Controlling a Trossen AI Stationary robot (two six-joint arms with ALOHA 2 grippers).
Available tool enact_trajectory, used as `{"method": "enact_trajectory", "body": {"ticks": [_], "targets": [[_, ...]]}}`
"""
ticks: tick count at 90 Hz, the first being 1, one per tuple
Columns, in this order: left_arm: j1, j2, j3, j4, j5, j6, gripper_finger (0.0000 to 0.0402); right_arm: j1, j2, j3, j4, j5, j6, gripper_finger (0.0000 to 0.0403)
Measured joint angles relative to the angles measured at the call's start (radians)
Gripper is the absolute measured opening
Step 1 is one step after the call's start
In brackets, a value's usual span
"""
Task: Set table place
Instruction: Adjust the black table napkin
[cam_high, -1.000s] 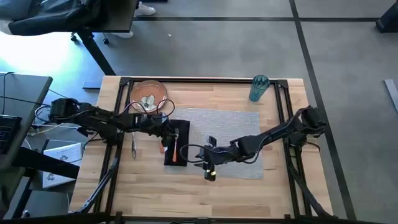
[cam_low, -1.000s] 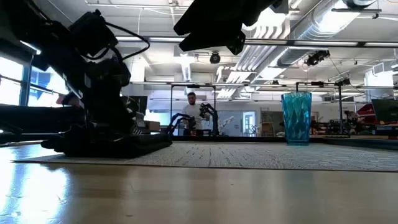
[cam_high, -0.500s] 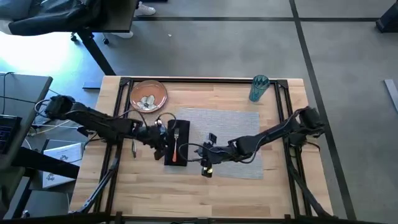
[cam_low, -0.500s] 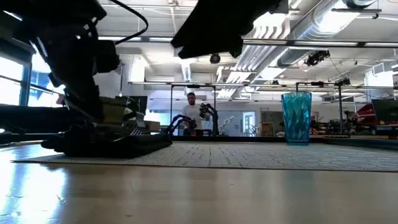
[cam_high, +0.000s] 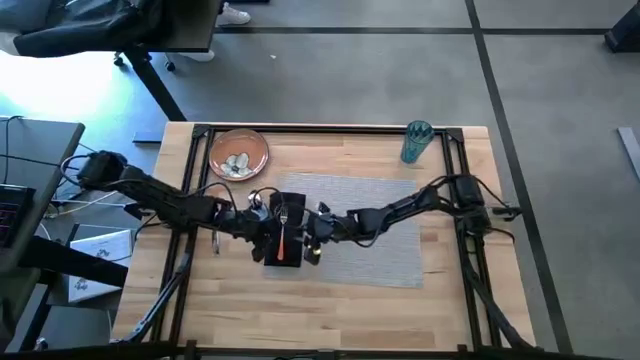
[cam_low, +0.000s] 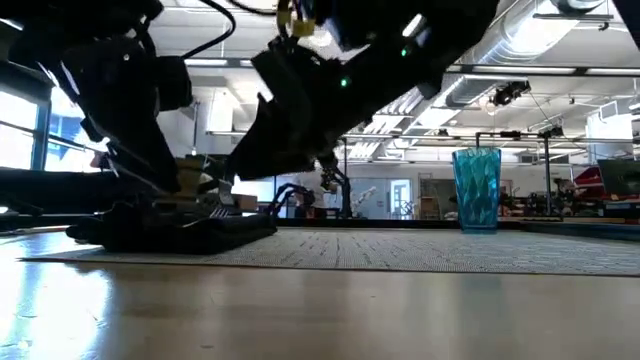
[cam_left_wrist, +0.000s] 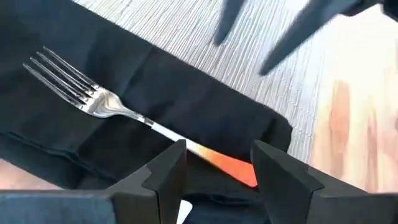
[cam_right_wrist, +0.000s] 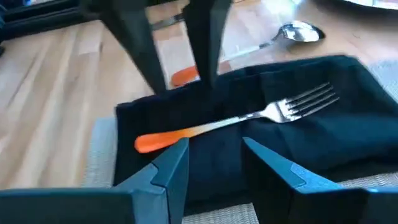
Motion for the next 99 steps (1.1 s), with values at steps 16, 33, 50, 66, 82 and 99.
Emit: {"method": "enact_trajectory", "body": {"ticks": [16, 33, 50, 66, 82, 99], "targets": [[0.0, 0.058, 0.0, -0.034, 0.022, -0.007, 0.0161, -0.039, 0.017, 0.0, -0.012, -0.092, 0.063, 0.0123], [0.0, 0.105, 0.0, -0.043, 0.078, -0.024, 0.0161, -0.052, 0.017, 0.0, -0.006, -0.079, 0.007, 0.0123], [0.0, 0.119, 0.001, -0.04, 0.08, -0.015, 0.0161, -0.041, 0.017, 0.0, 0.025, -0.084, -0.173, 0.0123], [0.0, 0.119, 0.001, -0.04, 0.08, -0.015, 0.0161, -0.027, 0.075, 0.002, 0.093, -0.073, -0.296, 0.0123], [-0.001, 0.119, 0.001, -0.041, 0.089, -0.016, 0.0161, -0.031, 0.121, 0.001, 0.069, -0.093, -0.249, 0.0123], [-0.018, 0.119, 0.002, -0.062, 0.13, -0.02, 0.0161, -0.03, 0.119, 0.003, 0.048, -0.094, -0.27, 0.0123]]}}
